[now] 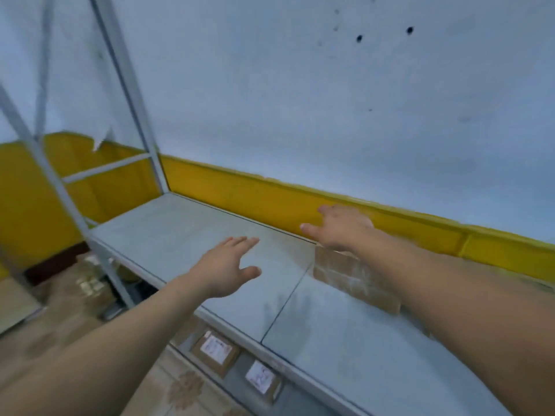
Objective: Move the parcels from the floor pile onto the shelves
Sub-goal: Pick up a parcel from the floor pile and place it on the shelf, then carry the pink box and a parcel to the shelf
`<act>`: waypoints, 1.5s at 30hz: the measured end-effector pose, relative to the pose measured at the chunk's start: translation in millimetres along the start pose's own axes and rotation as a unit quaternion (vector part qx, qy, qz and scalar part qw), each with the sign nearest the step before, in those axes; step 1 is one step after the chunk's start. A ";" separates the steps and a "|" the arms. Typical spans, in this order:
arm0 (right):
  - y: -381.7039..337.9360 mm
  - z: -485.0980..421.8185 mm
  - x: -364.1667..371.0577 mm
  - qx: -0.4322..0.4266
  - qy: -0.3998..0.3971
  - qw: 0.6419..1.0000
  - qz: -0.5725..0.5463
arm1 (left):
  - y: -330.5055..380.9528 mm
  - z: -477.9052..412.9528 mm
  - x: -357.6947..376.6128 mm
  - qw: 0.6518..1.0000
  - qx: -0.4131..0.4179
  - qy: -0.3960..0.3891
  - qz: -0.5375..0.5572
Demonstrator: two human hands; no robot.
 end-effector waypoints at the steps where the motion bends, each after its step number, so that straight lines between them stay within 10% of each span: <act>1: -33.4 -7.1 -2.9 -0.023 0.003 1.000 0.000 | -24.7 16.3 -8.5 1.000 -0.012 0.009 0.007; 23: -636.8 -156.7 52.9 -0.374 -0.070 0.924 0.033 | -460.1 204.9 -44.1 0.921 -0.365 0.057 0.124; 45: -939.2 -430.2 94.0 -0.256 -0.129 0.958 0.006 | -886.7 46.5 -133.3 0.951 -0.245 -0.012 0.189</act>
Point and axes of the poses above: each hand's wrist, its own z-axis away from the middle knuckle, its own x-axis out of the palm, y = z × x, the point moved 2 cm from there along -z, towards the middle knuckle, and after that the axes turned 9 degrees about -y, right-handed, at the moved point
